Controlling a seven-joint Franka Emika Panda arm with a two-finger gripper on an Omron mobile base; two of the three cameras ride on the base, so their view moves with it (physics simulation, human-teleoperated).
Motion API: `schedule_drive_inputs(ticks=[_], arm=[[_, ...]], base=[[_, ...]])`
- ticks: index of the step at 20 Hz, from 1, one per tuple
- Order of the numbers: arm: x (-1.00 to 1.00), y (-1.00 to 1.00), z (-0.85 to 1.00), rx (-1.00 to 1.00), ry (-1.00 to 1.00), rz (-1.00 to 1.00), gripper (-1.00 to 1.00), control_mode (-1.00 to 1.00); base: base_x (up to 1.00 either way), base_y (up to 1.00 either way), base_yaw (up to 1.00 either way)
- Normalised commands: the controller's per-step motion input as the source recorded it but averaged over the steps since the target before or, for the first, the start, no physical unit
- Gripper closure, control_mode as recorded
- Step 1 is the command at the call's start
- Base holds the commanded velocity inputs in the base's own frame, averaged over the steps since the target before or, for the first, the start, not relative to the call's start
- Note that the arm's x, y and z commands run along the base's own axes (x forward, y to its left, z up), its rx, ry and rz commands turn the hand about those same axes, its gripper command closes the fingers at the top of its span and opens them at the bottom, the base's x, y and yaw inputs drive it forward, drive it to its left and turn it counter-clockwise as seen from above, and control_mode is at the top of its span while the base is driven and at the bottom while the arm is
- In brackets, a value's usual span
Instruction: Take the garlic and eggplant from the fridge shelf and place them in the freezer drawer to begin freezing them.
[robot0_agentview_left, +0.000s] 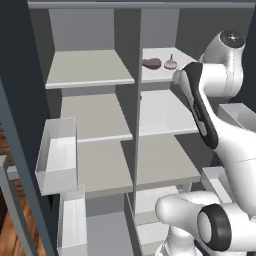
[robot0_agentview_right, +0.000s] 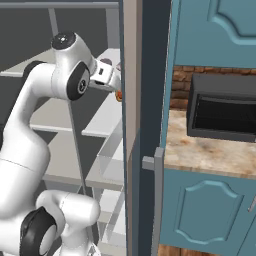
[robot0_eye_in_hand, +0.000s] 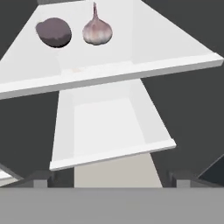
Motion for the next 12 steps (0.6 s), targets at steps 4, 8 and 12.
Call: schedule_drive_inputs(ticks=[4, 8, 12], arm=[[0.5, -0.35, 0.26, 0.04, 0.0, 0.0, -1.0, -1.0], [0.61, -0.17, 0.18, 0.02, 0.01, 0.0, -1.0, -1.0], [0.72, -0.01, 0.05, 0.0, 0.07, 0.0, -1.0, -1.0]], base=[[0.0, 0.0, 0.0], [0.0, 0.0, 0.0], [0.0, 0.0, 0.0]])
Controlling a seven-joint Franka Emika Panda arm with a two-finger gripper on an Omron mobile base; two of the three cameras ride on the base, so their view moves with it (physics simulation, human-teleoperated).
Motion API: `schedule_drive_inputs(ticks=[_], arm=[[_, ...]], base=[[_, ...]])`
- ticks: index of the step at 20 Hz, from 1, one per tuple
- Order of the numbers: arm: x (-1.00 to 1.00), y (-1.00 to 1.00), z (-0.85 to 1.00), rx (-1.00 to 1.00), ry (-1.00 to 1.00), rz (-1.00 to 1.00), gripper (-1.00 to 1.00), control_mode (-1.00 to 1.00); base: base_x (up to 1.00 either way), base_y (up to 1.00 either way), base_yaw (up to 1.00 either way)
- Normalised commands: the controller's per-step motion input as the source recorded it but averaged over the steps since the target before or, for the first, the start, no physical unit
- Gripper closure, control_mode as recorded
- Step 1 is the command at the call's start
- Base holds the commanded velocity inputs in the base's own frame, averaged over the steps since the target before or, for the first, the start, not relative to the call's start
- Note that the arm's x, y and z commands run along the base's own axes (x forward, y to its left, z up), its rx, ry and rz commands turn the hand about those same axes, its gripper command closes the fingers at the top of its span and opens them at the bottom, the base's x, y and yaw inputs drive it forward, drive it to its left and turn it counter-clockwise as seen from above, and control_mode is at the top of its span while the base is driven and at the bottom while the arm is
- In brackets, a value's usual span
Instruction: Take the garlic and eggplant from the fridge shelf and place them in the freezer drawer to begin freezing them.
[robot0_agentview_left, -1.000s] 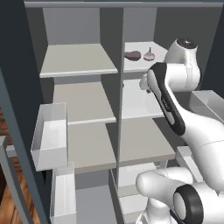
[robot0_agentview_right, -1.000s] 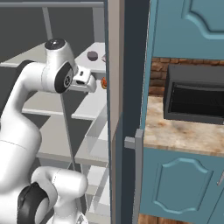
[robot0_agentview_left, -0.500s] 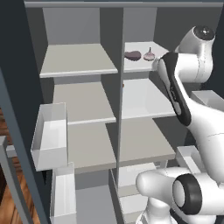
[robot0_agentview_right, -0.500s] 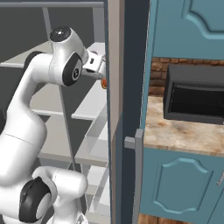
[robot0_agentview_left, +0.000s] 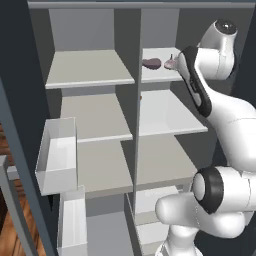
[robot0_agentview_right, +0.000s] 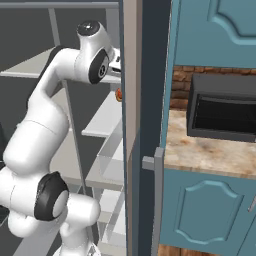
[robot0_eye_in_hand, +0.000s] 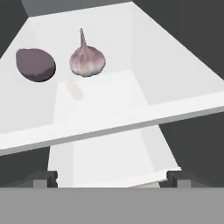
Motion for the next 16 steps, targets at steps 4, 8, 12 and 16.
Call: schedule_drive_inputs(ticks=[4, 8, 12, 16], arm=[[1.0, -0.01, 0.0, 0.0, 0.03, 0.0, -1.0, -1.0], [0.92, 0.0, -0.01, 0.0, 0.0, 0.0, -1.0, -1.0], [0.78, 0.0, -0.19, 0.0, 0.0, 0.0, -1.0, -1.0], [0.68, 0.0, -0.25, 0.0, 0.0, 0.0, -1.0, -1.0]], base=[[0.0, 0.0, 0.0], [0.0, 0.0, 0.0], [0.0, 0.0, 0.0], [0.0, 0.0, 0.0]])
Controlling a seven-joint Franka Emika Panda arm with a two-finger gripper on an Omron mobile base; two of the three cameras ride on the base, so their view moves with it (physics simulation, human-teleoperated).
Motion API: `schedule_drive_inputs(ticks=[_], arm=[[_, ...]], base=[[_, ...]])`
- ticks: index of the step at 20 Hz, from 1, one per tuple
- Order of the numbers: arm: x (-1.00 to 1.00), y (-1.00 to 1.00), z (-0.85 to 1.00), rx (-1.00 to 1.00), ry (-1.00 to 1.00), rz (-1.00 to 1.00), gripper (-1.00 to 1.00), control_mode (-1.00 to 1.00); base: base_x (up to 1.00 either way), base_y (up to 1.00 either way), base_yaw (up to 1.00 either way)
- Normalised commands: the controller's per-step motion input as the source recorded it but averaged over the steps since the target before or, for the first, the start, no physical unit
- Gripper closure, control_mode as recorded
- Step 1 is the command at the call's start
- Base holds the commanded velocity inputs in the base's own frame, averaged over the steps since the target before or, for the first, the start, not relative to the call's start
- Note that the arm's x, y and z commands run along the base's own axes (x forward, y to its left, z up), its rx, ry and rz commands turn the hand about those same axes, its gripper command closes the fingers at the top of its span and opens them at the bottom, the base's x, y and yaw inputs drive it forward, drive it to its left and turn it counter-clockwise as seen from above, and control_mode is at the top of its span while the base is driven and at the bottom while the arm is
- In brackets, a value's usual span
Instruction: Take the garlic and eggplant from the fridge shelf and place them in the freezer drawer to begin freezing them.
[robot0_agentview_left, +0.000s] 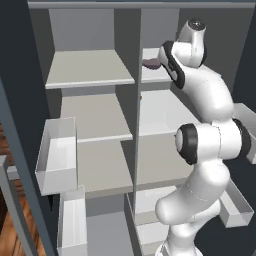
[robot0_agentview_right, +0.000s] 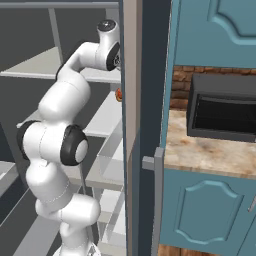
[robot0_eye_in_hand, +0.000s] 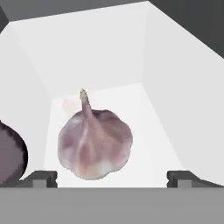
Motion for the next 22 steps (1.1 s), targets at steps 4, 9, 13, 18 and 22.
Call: schedule_drive_inputs(ticks=[4, 9, 13, 18, 22], arm=[[0.71, 0.0, -0.27, 0.0, 0.0, 0.0, -1.0, -1.0], [0.47, 0.0, -0.29, 0.01, 0.0, 0.0, -1.0, -1.0], [0.07, 0.0, -0.17, 0.03, 0.0, 0.01, 1.0, -1.0], [-0.51, 0.15, -0.14, 0.0, 0.0, 0.02, 1.0, -1.0], [-1.0, 0.58, -0.29, 0.0, 0.0, 0.09, 1.0, -1.0]], base=[[0.0, 0.0, 0.0], [0.0, 0.0, 0.0], [0.0, 0.0, 0.0], [0.0, 0.0, 0.0], [0.0, 0.0, 0.0]])
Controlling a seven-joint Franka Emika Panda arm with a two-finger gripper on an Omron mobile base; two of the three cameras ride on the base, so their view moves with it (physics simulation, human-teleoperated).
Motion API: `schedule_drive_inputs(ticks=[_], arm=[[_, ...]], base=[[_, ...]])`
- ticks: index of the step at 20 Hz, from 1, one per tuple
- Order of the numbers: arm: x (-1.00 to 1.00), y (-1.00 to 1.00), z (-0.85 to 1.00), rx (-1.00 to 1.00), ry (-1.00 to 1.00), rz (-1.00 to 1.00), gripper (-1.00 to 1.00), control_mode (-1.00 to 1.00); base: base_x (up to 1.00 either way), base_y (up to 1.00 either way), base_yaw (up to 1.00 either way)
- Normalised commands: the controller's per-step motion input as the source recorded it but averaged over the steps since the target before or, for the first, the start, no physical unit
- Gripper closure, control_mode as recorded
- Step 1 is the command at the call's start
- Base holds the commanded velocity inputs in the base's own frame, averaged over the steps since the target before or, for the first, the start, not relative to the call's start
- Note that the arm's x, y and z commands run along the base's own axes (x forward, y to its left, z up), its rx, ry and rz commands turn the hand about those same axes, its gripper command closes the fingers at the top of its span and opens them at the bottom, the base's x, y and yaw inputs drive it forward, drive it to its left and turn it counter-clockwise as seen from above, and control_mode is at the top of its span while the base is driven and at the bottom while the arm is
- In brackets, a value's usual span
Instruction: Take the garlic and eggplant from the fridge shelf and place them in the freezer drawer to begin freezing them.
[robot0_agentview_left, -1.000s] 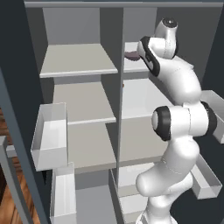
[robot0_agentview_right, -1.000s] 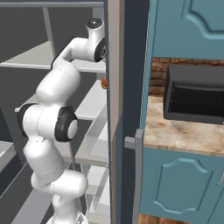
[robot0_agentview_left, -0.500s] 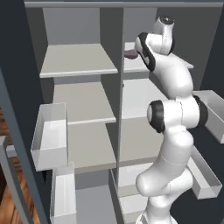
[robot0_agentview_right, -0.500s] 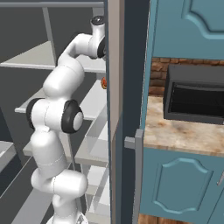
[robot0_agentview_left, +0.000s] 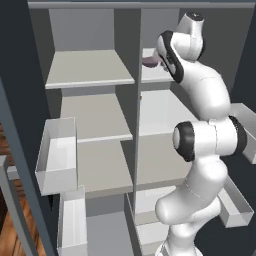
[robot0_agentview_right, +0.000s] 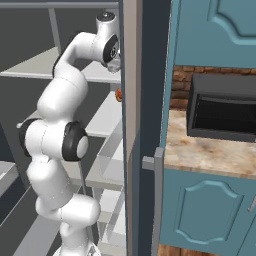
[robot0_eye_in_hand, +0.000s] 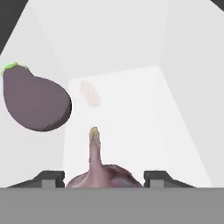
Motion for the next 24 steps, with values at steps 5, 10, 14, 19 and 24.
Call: schedule_drive_inputs(ticks=[5, 10, 14, 19, 24], arm=[[-1.0, 0.69, -0.36, 0.0, 0.01, 0.08, 1.0, -1.0], [-1.0, 0.57, -0.62, 0.0, 0.09, 0.03, 1.0, -1.0], [-1.0, 0.3, -0.97, 0.0, 0.23, 0.0, 1.0, -1.0], [-1.0, 0.08, -1.0, 0.0, 0.31, 0.0, 1.0, -1.0], [-1.0, -0.04, -1.0, 0.0, 0.23, -0.01, 1.0, -1.0]], base=[[0.0, 0.0, 0.0], [0.0, 0.0, 0.0], [0.0, 0.0, 0.0], [0.0, 0.0, 0.0], [0.0, 0.0, 0.0]])
